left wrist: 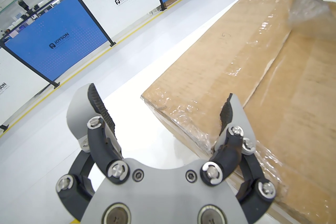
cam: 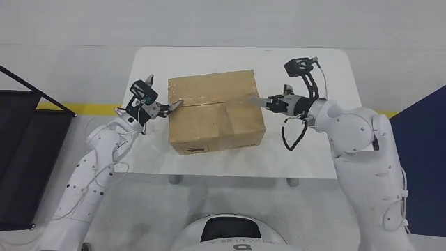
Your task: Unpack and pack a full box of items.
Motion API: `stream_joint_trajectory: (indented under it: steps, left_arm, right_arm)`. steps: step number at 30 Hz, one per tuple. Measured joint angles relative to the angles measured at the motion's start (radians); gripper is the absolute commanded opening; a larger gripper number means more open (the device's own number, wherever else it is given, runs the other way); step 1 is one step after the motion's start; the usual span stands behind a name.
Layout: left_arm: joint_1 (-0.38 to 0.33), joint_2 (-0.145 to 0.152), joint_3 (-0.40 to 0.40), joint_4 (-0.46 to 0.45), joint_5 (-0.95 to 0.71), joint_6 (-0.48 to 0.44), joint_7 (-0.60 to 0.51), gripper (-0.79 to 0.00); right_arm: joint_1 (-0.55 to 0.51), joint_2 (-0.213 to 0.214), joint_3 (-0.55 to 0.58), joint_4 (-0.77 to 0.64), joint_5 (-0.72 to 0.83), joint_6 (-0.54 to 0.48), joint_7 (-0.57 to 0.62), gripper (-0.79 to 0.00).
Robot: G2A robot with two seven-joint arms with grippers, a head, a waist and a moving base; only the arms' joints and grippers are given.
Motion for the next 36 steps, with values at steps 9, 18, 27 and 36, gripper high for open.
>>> stream_joint_trajectory:
  steps: [9,18,27,36]
  left_arm:
    - [-0.005,-0.004,0.013,-0.012,0.009,0.010,-0.028,0.000]
    - [-0.007,-0.006,0.021,-0.006,0.028,0.013,-0.043,0.000]
    - [0.004,-0.007,0.016,-0.011,0.041,0.030,-0.044,0.000]
    - [0.011,-0.009,0.019,-0.021,0.046,0.033,-0.036,0.000]
  right_arm:
    - [0.026,-0.010,-0.012,0.163,0.249,-0.024,-0.059,0.000]
    - [0.074,-0.012,-0.043,0.291,0.348,-0.001,-0.140,0.000]
    - [0.105,-0.014,-0.078,0.365,0.418,-0.001,-0.161,0.000]
    - [0.118,-0.012,-0.104,0.379,0.484,-0.031,-0.158,0.000]
